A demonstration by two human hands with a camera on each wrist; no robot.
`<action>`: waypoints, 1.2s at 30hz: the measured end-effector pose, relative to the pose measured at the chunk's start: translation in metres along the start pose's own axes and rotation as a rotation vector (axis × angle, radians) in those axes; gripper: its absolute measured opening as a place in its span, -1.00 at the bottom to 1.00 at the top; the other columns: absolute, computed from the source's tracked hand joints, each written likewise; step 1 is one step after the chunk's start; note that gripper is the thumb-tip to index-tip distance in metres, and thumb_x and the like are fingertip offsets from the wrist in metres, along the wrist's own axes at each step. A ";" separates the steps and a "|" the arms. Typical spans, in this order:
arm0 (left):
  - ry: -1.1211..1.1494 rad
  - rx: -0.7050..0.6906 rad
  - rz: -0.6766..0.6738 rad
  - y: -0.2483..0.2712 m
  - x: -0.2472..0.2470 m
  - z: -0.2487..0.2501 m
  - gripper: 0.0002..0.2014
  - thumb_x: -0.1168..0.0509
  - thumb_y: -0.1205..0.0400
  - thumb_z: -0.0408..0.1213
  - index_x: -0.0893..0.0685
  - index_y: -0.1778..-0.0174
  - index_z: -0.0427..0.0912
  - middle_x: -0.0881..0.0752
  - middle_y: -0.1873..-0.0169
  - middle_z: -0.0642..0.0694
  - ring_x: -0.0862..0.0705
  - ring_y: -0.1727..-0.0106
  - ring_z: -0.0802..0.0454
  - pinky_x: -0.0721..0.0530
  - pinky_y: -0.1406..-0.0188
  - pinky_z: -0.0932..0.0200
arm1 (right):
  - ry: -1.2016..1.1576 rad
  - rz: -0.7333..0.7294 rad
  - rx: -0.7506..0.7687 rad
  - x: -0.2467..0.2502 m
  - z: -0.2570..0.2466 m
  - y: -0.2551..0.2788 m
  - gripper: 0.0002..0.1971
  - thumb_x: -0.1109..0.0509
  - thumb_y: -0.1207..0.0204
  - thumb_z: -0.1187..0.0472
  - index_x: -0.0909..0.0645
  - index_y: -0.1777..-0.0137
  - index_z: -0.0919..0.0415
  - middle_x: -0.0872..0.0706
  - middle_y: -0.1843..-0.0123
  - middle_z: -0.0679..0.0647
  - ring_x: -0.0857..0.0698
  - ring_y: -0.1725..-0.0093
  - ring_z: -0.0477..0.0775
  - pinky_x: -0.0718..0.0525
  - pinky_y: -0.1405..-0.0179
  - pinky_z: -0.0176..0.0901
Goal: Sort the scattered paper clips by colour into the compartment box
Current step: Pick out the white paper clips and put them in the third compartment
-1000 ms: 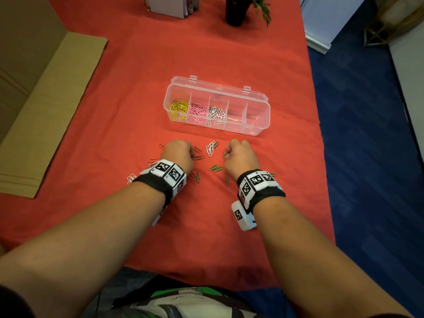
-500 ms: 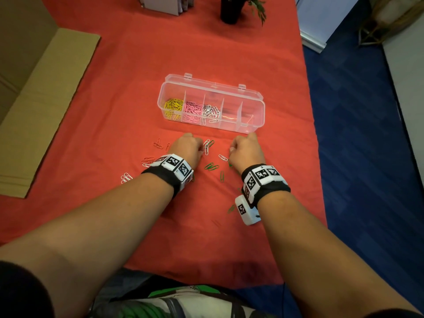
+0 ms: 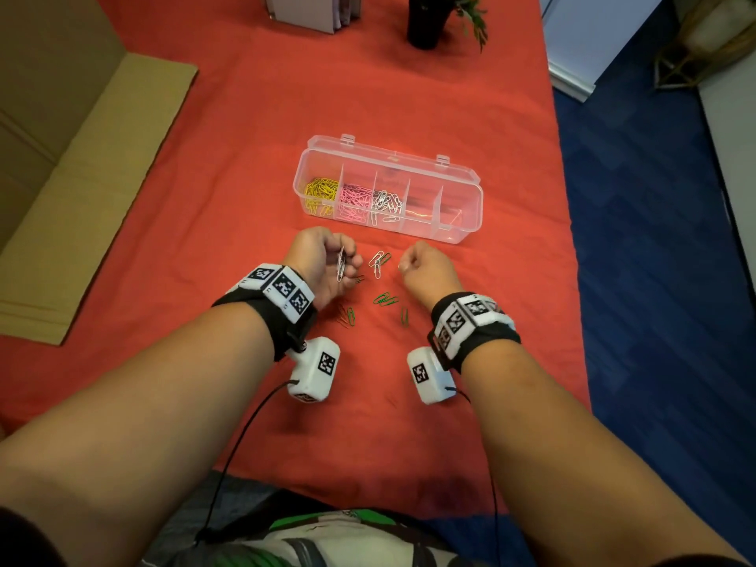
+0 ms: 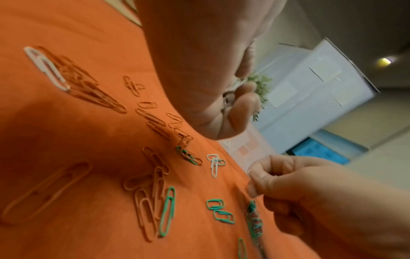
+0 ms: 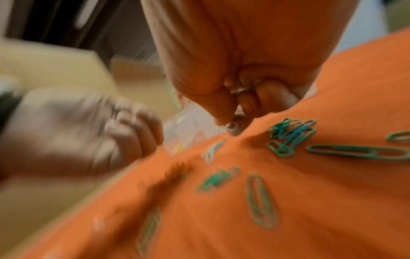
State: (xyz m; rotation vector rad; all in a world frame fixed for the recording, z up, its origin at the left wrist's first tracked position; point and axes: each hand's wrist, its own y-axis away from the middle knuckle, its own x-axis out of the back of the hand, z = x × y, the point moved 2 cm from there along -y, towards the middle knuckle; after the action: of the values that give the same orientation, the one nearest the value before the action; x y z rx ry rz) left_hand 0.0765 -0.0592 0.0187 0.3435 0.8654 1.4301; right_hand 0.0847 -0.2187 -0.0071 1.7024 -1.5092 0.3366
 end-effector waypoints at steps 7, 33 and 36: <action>-0.472 -0.063 0.181 -0.023 0.001 0.001 -0.78 -0.25 -0.53 -0.23 -0.56 0.45 -0.07 -0.52 0.63 0.03 -0.52 0.62 0.08 -0.53 0.59 0.34 | -0.969 -0.117 -0.387 0.014 -0.007 0.005 -0.75 -0.09 -0.57 0.30 -0.47 0.33 0.24 -0.37 0.43 0.05 -0.45 0.49 0.00 -0.44 0.65 -0.33; -1.694 -0.443 0.193 -0.042 -0.029 -0.002 -0.78 -0.31 -0.55 -0.28 -0.71 -0.07 -0.24 -0.72 -0.06 -0.28 -0.68 -0.13 -0.27 -0.67 -0.10 -0.06 | 0.564 0.057 0.159 -0.012 -0.003 0.012 -0.67 -0.33 -0.46 0.24 -0.48 -0.20 0.32 -0.50 -0.21 0.24 -0.62 -0.17 0.33 -0.61 -0.06 0.08; -1.746 -0.430 0.181 -0.043 -0.026 -0.004 -0.80 -0.26 -0.58 -0.33 -0.68 -0.05 -0.30 -0.70 -0.08 -0.31 -0.67 -0.13 -0.29 -0.65 -0.08 -0.08 | 0.605 0.057 0.175 -0.014 -0.005 0.012 -0.71 -0.25 -0.48 0.31 -0.49 -0.20 0.33 -0.51 -0.21 0.25 -0.62 -0.17 0.33 -0.62 -0.05 0.10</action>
State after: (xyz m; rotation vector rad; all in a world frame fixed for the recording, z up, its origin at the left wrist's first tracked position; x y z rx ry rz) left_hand 0.1065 -0.0920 -0.0052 1.0799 -0.8830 0.8971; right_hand 0.0720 -0.2048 -0.0091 1.4983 -1.0987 0.9432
